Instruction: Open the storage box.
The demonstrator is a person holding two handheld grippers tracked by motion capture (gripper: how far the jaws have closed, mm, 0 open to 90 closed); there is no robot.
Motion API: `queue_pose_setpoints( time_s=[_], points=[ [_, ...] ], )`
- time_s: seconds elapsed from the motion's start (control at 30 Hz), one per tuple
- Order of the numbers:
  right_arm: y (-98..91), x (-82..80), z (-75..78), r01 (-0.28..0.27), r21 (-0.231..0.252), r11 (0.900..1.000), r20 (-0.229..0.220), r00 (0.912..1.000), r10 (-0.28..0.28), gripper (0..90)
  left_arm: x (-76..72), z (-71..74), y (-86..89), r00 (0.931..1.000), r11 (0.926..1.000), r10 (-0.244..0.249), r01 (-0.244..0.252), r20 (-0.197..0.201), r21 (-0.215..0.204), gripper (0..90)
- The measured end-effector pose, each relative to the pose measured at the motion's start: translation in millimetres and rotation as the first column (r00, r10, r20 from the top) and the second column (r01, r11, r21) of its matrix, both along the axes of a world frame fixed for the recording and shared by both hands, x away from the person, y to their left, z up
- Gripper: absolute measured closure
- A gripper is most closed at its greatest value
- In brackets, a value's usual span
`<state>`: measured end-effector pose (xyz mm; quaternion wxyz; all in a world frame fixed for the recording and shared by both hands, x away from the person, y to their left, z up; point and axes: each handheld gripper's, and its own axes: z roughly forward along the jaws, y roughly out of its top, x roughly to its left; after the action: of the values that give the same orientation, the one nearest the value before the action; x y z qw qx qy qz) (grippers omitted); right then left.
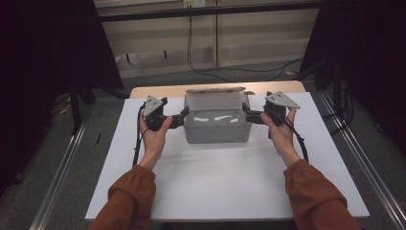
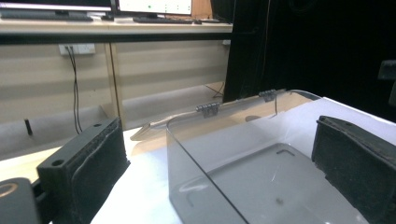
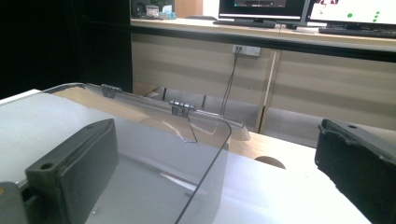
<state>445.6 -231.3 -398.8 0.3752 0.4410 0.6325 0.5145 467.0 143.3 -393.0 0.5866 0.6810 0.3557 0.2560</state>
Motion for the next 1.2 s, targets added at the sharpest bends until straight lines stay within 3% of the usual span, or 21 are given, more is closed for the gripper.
queue_pose_setpoints(
  time_s=[0.13,0.23,0.37,0.57,0.83,0.97,1.1,1.2],
  points=[
    [-3.3,-13.4,-4.2,0.004,-0.01,0.9999,-0.001,1.0,-0.004,0.0,-13.3,-5.2,5.1,0.9999,0.9999,-0.005,0.005,0.01,0.013,2.9],
    [-4.7,-22.4,-9.4,-0.004,-0.006,1.0,-0.009,1.0,0.004,0.0,-22.5,-11.6,8.3,0.9999,0.9998,-0.008,0.008,-0.009,0.019,2.9],
    [-7.4,-35.5,-13.8,0.003,-0.01,0.9999,-0.009,1.0,-0.003,0.0,-33.0,-14.6,12.4,0.9997,0.9995,0.019,-0.019,-0.013,0.024,3.0],
    [-13.9,-57.1,-16.9,0.017,-0.011,0.9998,-0.005,0.9998,-0.017,0.0,-55.1,-20.6,22.4,0.9992,0.9994,0.033,-0.033,-0.023,0.007,3.0],
    [-21.6,-93.5,-27.4,0.054,-0.055,0.997,0.033,0.9981,-0.053,0.0,-86.2,-30.4,35.7,0.9984,0.9984,0.056,-0.056,0.007,0.012,2.9],
    [-25.8,-104.5,-31.2,0.069,-0.048,0.9964,0.033,0.9972,-0.067,0.0,-96.1,-33.1,42.1,0.9955,0.9955,0.094,-0.094,-0.011,0.006,2.9],
    [-31.7,-117.3,-31.2,0.077,-0.027,0.9967,0.047,0.996,-0.076,0.0,-107.4,-34.3,46.8,0.9926,0.9926,0.12,-0.12,0.02,0.018,2.9],
    [-36.7,-127.5,-33.1,0.079,-0.027,0.9965,0.047,0.9958,-0.078,0.0,-115.4,-34.8,51.7,0.9916,0.9917,0.128,-0.128,0.017,0.012,2.9]
  ],
)
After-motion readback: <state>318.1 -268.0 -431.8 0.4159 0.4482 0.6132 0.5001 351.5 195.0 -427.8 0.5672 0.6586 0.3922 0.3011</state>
